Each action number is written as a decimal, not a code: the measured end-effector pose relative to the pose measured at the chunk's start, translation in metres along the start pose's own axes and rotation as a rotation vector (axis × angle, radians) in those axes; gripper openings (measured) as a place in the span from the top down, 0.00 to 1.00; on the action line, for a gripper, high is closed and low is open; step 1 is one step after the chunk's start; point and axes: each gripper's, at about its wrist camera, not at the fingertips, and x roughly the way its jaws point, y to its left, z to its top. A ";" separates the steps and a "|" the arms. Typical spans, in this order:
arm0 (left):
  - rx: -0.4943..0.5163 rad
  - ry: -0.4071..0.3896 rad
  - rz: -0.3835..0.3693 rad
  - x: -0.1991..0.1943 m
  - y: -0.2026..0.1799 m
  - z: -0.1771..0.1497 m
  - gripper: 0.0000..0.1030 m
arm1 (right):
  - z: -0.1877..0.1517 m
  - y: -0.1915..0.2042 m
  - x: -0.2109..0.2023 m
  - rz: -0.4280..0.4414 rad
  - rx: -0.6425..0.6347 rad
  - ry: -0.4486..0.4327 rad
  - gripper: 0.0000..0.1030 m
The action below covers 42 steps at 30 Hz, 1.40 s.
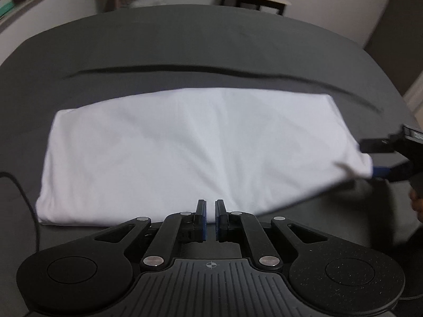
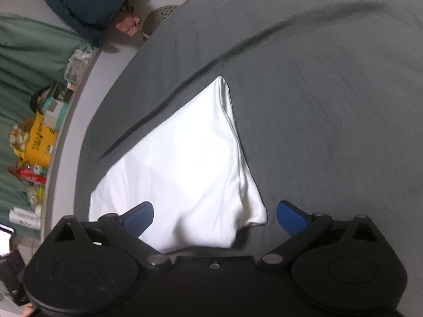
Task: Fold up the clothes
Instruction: 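Pinch the white shirt strip end with the right gripper and lift it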
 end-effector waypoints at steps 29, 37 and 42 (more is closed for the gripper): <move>-0.059 -0.101 -0.104 -0.018 0.019 0.013 0.96 | -0.003 0.054 0.002 -0.142 -0.315 -0.050 0.92; -0.001 -0.191 0.018 -0.047 0.062 0.030 0.96 | -0.032 0.159 -0.003 -0.274 -0.593 -0.131 0.93; -0.048 -0.215 0.100 -0.056 0.112 0.034 0.96 | -0.048 0.227 0.009 -0.294 -0.736 -0.143 0.93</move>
